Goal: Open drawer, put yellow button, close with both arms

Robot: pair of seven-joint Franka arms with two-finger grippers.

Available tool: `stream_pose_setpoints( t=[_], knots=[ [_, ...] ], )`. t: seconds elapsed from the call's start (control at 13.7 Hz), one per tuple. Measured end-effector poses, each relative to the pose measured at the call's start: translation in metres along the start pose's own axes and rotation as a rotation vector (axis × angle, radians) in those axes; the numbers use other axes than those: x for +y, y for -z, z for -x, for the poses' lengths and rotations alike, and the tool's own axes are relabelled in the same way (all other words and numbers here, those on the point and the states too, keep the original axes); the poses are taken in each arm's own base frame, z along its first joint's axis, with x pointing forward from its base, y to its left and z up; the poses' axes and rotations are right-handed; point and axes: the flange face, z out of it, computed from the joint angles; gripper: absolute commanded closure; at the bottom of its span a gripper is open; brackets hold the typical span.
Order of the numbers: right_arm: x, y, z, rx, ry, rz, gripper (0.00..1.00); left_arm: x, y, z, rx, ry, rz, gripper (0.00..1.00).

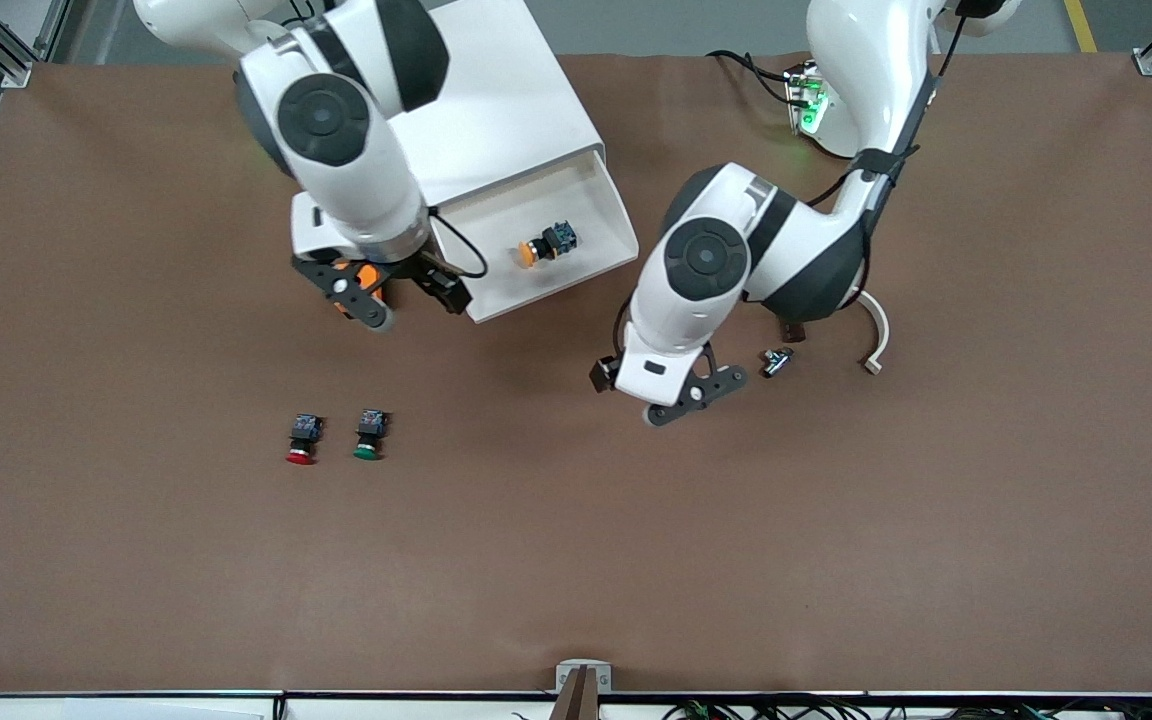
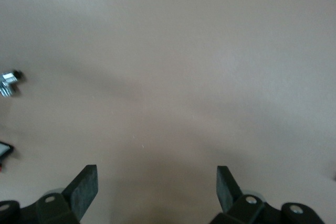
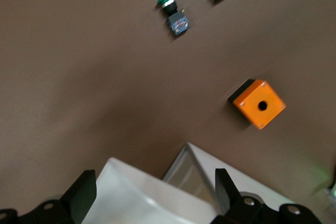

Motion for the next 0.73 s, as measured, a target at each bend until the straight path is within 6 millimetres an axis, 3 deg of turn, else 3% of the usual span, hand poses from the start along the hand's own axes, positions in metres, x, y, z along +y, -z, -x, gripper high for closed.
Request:
stream_pose_setpoints(
  t=[0.29, 0.73],
  knots=[
    [0.050, 0.020, -0.055, -0.028, 0.126, 0.009, 0.00, 0.021, -0.011, 0.050, -0.008, -0.032, -0.016, 0.01],
    [0.126, 0.033, -0.126, -0.087, 0.275, 0.019, 0.00, 0.040, -0.031, 0.111, -0.020, -0.064, -0.047, 0.01]
  ],
)
